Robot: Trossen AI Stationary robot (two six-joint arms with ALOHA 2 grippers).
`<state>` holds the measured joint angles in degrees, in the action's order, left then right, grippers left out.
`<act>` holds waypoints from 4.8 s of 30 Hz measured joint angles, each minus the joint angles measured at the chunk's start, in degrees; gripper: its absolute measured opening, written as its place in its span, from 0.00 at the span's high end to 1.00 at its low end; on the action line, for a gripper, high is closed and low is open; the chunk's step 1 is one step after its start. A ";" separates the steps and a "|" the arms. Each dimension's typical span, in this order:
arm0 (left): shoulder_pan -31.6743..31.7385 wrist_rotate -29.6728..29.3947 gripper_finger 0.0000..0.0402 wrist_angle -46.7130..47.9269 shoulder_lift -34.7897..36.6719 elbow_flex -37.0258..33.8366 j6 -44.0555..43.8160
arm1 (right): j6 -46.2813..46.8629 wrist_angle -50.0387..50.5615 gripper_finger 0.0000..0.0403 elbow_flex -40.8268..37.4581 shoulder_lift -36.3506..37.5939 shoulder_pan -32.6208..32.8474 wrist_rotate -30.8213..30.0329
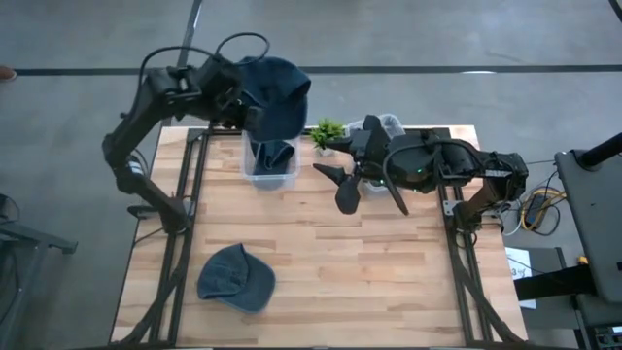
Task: Pick & Place hat
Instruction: Put the right blue cap into the left transparent bin, then put the blue cap into the left transparent bin
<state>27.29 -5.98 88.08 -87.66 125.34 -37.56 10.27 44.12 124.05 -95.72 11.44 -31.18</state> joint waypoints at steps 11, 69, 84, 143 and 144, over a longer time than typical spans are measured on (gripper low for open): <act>9.02 4.50 0.99 1.88 -4.24 -5.97 1.81 | 0.72 -0.05 0.40 -0.09 0.00 -0.02 0.17; 9.70 9.63 0.97 0.42 -11.33 -25.20 7.44 | 1.55 -1.44 0.42 -2.65 -0.10 -0.09 -0.35; 7.65 10.37 0.95 -0.09 -16.08 -25.24 8.55 | 1.76 -1.84 0.42 -3.85 -0.02 -0.09 -0.46; -21.59 20.05 0.63 -1.06 5.44 -17.07 6.35 | 3.09 5.19 0.42 -3.74 0.60 1.84 4.31; -22.05 19.83 0.63 -1.04 4.91 -17.38 6.21 | 3.44 5.18 0.42 -3.74 0.68 1.97 4.31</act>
<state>5.24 13.85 87.03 -82.75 107.96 -31.35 13.71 49.30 120.31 -95.04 13.41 -26.87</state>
